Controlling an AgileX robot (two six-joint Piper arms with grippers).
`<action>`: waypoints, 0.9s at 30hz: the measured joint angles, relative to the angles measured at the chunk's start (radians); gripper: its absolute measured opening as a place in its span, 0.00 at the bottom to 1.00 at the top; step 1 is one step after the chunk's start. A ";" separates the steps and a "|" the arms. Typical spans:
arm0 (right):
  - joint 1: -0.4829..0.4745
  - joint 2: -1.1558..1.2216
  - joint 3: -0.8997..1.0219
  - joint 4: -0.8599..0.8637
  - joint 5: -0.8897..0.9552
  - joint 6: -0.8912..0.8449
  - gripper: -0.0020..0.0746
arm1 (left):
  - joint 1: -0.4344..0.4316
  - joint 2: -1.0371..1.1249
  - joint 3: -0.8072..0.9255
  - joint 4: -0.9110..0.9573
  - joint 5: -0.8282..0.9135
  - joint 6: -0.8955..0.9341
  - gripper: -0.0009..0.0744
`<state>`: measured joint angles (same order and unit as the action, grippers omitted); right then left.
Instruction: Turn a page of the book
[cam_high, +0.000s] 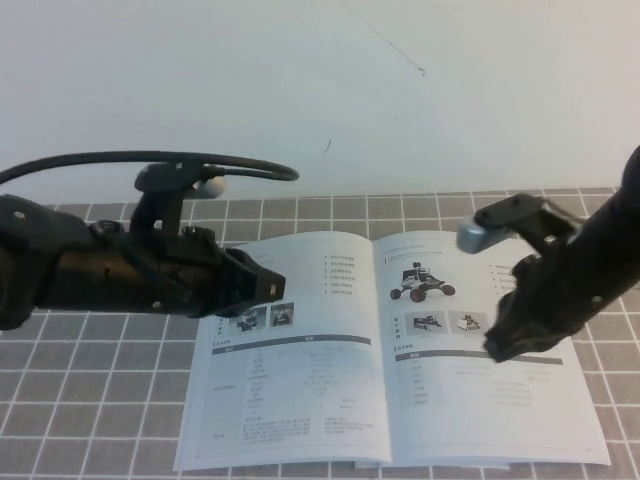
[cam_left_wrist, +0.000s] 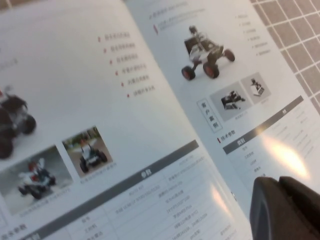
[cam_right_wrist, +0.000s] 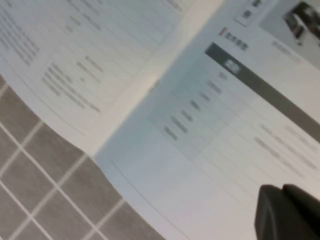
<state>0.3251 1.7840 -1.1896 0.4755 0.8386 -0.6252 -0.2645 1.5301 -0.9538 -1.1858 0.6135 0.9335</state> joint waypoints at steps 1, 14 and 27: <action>0.000 -0.024 0.000 -0.054 0.009 0.028 0.02 | 0.000 -0.012 0.000 0.008 -0.006 0.000 0.01; 0.000 -0.564 0.011 -0.617 0.197 0.344 0.02 | 0.000 -0.490 0.133 0.501 -0.064 -0.283 0.01; 0.000 -1.039 0.373 -0.630 0.123 0.430 0.02 | 0.000 -0.981 0.460 0.544 -0.218 -0.297 0.01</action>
<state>0.3251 0.7451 -0.8163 -0.1544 0.9614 -0.1954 -0.2645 0.5494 -0.4942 -0.6422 0.3959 0.6364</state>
